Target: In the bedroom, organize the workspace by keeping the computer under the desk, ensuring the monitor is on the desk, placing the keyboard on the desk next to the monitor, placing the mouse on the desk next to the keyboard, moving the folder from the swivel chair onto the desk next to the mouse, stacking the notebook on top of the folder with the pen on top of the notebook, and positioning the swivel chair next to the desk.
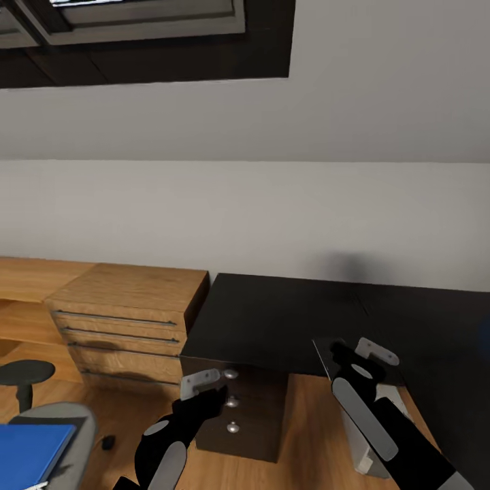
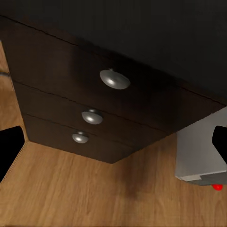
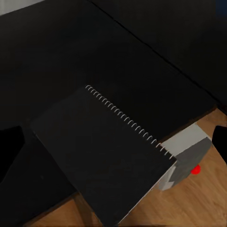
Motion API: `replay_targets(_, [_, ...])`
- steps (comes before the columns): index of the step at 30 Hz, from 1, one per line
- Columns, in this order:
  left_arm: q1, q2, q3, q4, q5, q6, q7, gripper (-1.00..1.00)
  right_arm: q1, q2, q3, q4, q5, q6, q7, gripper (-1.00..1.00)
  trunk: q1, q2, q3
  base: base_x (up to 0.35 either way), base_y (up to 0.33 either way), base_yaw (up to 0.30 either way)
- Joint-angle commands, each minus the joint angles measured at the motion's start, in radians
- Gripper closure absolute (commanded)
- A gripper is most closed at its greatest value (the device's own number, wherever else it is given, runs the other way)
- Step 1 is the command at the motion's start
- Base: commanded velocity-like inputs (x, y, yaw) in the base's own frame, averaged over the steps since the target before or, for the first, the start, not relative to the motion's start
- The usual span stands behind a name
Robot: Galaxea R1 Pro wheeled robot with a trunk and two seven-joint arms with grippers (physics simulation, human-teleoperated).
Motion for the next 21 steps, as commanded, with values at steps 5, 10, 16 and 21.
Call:
replay_targets(5, [-0.001, 0.0, -0.001, -0.001, 0.01, 0.001, 0.01, -1.0, 0.002, -0.001, 0.015, -0.009, -0.002, 0.013, -0.019, -1.0, 0.0, -0.001, -0.001, 0.0, 0.0, 0.279])
replay_targets(10, [-0.002, 0.0, 0.0, -0.001, 0.01, 0.001, 0.01, -1.0, 0.003, 0.0, 0.019, -0.009, -0.002, 0.014, -0.021, -1.0, 0.0, -0.001, -0.001, 0.0, 0.0, 0.279])
replay_targets(16, [-0.001, 0.0, 0.0, -0.001, 0.01, 0.001, 0.01, -1.0, 0.003, 0.015, 0.021, 0.011, -0.001, 0.014, -0.019, -1.0, 0.0, -0.001, -0.001, 0.0, 0.0, 0.279])
replay_targets(21, [-0.001, 0.0, 0.0, -0.001, 0.01, 0.001, 0.01, -1.0, 0.003, 0.032, 0.033, 0.03, 0.001, 0.014, -0.016, -1.0, 0.0, -0.001, -0.001, 0.0, 0.0, 0.279])
